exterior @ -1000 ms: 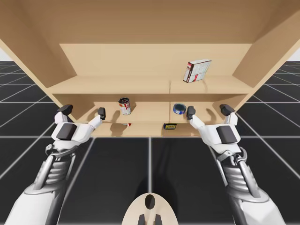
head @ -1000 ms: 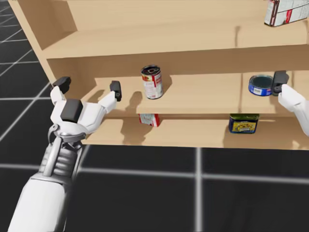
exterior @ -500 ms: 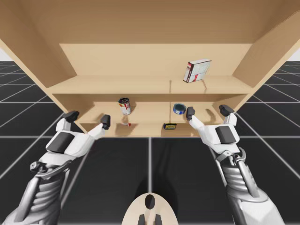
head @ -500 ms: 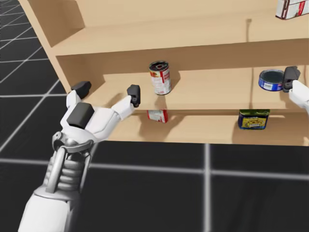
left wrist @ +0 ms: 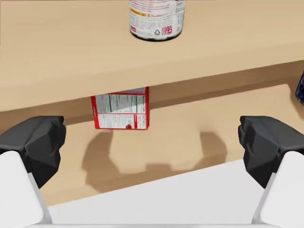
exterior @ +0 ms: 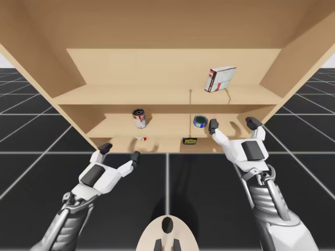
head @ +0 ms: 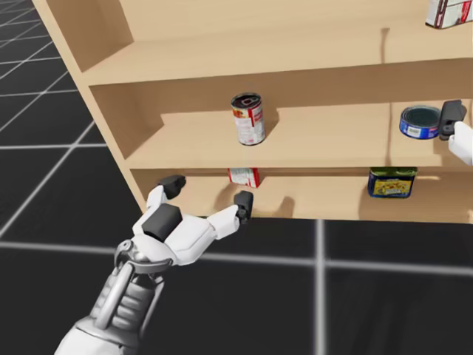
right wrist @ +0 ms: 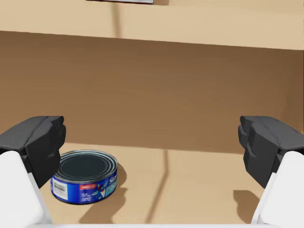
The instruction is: Retrieve the gelatin box from the shelves.
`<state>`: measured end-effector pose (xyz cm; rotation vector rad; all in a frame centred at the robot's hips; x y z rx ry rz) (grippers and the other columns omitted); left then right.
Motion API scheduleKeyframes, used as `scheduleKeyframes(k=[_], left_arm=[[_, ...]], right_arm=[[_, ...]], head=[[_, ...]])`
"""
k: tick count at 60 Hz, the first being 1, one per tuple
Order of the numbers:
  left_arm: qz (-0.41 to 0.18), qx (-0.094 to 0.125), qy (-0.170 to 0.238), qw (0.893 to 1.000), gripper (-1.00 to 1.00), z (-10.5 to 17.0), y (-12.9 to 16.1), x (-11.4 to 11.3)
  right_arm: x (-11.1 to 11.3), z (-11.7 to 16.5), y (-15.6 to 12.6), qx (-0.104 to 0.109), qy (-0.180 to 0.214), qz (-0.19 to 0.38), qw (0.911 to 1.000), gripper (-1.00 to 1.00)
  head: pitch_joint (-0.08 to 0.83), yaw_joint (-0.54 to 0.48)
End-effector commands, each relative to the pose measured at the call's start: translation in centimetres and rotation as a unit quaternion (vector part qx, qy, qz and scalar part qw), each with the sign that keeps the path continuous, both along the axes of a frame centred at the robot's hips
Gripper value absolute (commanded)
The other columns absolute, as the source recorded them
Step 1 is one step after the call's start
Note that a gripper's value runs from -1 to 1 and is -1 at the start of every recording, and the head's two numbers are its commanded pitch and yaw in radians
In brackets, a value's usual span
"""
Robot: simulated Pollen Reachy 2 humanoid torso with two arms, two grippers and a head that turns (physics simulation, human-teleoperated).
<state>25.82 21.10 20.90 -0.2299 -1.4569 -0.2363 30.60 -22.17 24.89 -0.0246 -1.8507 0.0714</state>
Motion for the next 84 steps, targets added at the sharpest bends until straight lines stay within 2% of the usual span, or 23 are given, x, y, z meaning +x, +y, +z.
scheduleKeyframes(k=[1, 7, 15, 25, 38, 49, 73, 74, 76, 77, 78, 79, 84], left_arm=[[-0.009, -0.021, 0.042, 0.999, -1.00, -2.8, -0.9, 1.8], [-0.006, -0.025, 0.055, 0.998, -1.00, -3.7, -0.9, 3.0], [0.002, -0.026, 0.047, 0.999, -1.00, -4.3, -0.9, 5.1], [0.010, -0.054, 0.054, 0.997, -1.00, -5.0, -0.9, 8.5], [0.012, -0.050, 0.063, 0.997, -1.00, -5.7, -1.8, 11.9], [0.017, -0.057, 0.074, 0.995, -1.00, -6.4, -2.7, 13.0], [0.028, -0.058, 0.088, 0.994, -1.00, -7.3, -4.2, 14.8], [0.031, -0.057, 0.087, 0.994, -0.71, -7.3, -4.3, 14.8], [0.041, -0.054, 0.083, 0.994, -0.31, -7.4, -4.4, 14.8], [0.037, -0.054, 0.086, 0.994, 0.51, -7.4, -4.4, 14.8], [0.035, -0.055, 0.089, 0.994, 0.83, -7.4, -4.5, 14.8], [0.035, -0.055, 0.089, 0.994, 0.91, -7.4, -4.5, 14.8], [0.036, -0.051, 0.088, 0.994, 0.99, -7.6, -4.5, 14.7]], right_arm=[[0.0, 0.0, 0.1, 0.006, 0.000, 0.000, 1.0000, -1.00], [-0.1, 0.0, 0.1, 0.006, -0.001, -0.001, 1.0000, -1.00], [0.0, 0.0, 0.0, 0.007, -0.002, 0.000, 1.0000, -1.00], [0.0, 0.0, -0.1, 0.006, -0.004, -0.002, 1.0000, -1.00], [0.1, -0.1, 0.0, 0.004, -0.003, 0.000, 1.0000, -1.00], [0.1, -0.1, 0.0, 0.004, -0.003, -0.001, 1.0000, -1.00], [0.0, -0.2, 0.1, 0.003, -0.003, 0.000, 1.0000, -1.00], [0.0, -0.2, 0.1, 0.003, -0.003, 0.000, 1.0000, -1.00], [0.0, -0.2, 0.1, 0.002, -0.003, -0.001, 1.0000, -1.00], [0.0, -0.2, 0.1, 0.002, -0.003, -0.001, 1.0000, -1.00], [0.0, -0.2, 0.1, 0.002, -0.003, -0.001, 1.0000, -1.00], [0.0, -0.2, 0.1, 0.002, -0.003, -0.001, 1.0000, -1.00], [0.1, -0.2, 0.1, 0.001, -0.003, 0.000, 1.0000, -1.00]], head=[[0.578, 0.24], [0.578, 0.24], [0.576, 0.25], [0.573, 0.25], [0.580, 0.24], [0.585, 0.24], [0.590, 0.24], [0.590, 0.24], [0.591, 0.24], [0.591, 0.24], [0.591, 0.24], [0.591, 0.24], [0.592, 0.24]])
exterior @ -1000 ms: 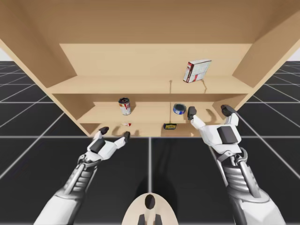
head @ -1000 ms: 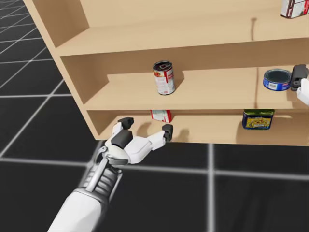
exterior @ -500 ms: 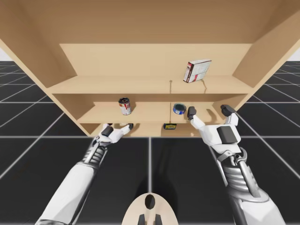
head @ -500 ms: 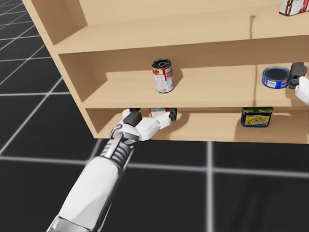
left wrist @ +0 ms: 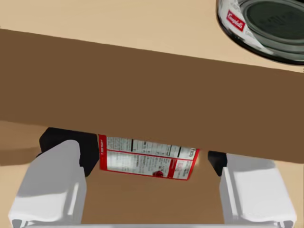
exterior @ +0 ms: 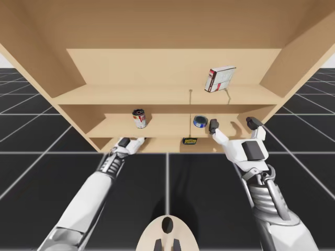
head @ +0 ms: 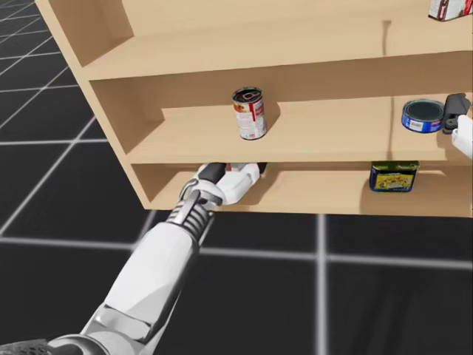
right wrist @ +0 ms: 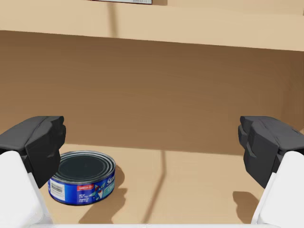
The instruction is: Retrieve the gelatin box from the shelves.
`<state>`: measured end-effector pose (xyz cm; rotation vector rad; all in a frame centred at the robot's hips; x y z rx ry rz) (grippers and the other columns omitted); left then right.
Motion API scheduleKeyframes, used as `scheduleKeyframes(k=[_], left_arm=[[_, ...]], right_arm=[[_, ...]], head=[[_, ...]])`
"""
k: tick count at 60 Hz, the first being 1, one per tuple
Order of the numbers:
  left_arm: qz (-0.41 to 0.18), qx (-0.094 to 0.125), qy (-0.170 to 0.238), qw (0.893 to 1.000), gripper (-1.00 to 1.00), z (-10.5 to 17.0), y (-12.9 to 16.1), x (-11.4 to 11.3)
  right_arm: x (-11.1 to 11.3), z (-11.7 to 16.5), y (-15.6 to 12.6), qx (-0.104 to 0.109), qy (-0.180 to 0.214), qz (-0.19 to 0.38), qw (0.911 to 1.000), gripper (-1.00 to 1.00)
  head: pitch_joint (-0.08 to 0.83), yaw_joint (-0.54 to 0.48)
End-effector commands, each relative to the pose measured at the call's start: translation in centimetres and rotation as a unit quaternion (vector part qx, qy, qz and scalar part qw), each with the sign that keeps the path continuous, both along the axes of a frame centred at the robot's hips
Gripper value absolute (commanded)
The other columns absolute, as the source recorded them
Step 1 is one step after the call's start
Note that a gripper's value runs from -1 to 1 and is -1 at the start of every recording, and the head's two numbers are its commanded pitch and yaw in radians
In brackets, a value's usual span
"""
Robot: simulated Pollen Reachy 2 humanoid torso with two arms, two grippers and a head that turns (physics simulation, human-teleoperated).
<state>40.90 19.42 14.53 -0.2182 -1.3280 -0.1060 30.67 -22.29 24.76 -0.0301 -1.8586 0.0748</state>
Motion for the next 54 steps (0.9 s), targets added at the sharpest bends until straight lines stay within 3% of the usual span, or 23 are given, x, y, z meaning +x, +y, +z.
scheduleKeyframes(k=[1, 16, 34, 54], left_arm=[[-0.008, -0.026, 0.015, 1.000, 1.00, -1.2, -2.8, -0.4], [-0.008, -0.026, -0.005, 1.000, 1.00, -0.9, -2.5, -0.9], [-0.006, -0.023, -0.051, 0.998, 1.00, 1.1, -1.6, -3.5], [-0.008, -0.008, -0.025, 1.000, 1.00, 0.8, 1.1, -10.7]], right_arm=[[0.0, -0.1, 0.2, 0.003, 0.001, 0.001, 1.0000, -1.00], [-0.1, -0.1, 0.1, 0.004, -0.002, 0.000, 1.0000, -1.00], [-0.2, 0.1, 0.0, 0.008, -0.009, -0.001, 0.9999, -1.00], [-0.2, 0.0, 0.2, 0.007, -0.008, 0.001, 0.9999, -1.00]], head=[[0.592, 0.24], [0.595, 0.24], [0.591, 0.24], [0.591, 0.25]])
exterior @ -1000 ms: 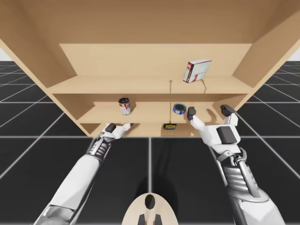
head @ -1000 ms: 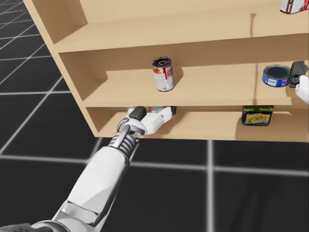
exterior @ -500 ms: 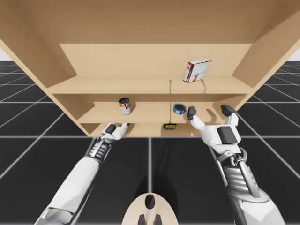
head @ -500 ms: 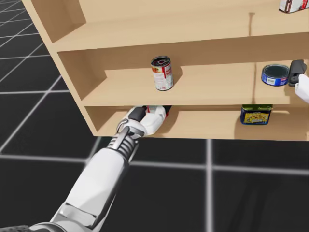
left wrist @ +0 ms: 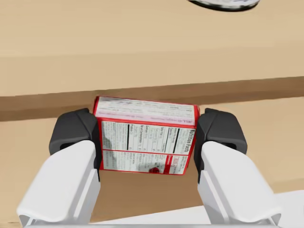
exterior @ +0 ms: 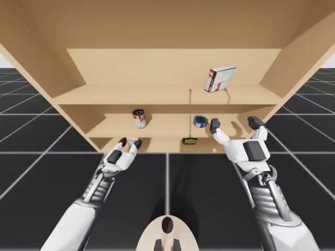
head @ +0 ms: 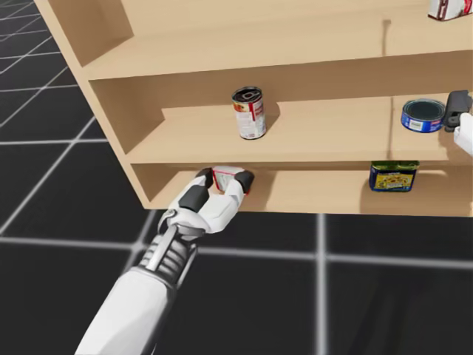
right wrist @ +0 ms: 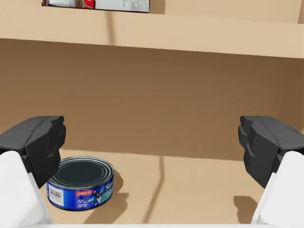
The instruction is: Retrieve the gelatin box from the shelves.
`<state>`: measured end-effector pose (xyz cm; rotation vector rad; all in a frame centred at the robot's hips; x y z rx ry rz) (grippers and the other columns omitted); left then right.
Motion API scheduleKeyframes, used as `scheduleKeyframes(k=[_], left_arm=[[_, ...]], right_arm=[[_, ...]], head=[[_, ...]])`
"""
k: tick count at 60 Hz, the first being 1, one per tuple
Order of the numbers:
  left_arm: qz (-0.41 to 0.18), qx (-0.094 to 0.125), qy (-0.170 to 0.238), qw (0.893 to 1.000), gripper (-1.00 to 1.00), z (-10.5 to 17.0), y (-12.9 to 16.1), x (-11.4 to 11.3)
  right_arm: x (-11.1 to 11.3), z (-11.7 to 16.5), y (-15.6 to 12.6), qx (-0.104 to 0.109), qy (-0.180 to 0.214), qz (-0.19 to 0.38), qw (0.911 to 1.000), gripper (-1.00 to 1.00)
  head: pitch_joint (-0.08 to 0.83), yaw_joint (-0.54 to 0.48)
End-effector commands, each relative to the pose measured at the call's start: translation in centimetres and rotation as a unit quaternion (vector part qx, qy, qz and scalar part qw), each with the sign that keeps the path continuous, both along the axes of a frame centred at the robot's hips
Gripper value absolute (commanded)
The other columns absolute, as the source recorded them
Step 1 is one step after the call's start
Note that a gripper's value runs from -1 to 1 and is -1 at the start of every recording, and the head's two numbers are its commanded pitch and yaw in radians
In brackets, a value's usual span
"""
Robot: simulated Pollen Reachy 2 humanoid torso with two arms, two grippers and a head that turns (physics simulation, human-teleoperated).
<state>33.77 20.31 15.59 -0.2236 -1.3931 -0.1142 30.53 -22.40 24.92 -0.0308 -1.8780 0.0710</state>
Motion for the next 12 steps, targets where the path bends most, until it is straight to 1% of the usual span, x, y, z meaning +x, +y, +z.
scheduleKeyframes(k=[1, 3, 7, 12], left_arm=[[-0.007, -0.005, 0.007, 1.000, 1.00, -0.3, 0.3, -3.9], [-0.009, -0.004, 0.009, 1.000, 1.00, -0.2, 0.5, -4.7], [-0.013, 0.004, 0.009, 1.000, 1.00, 0.0, 1.0, -6.5], [-0.017, 0.007, 0.006, 1.000, 1.00, 0.6, 1.3, -8.2]], right_arm=[[-0.1, -0.1, 0.3, 0.005, 0.002, 0.002, 1.0000, -1.00], [-0.1, -0.2, 0.4, 0.005, 0.002, 0.002, 1.0000, -1.00], [-0.1, -0.2, 0.4, 0.004, 0.002, 0.002, 1.0000, -1.00], [-0.1, -0.2, 0.5, 0.005, 0.004, 0.002, 1.0000, -1.00]], head=[[0.590, 0.25], [0.588, 0.25], [0.587, 0.25], [0.586, 0.25]])
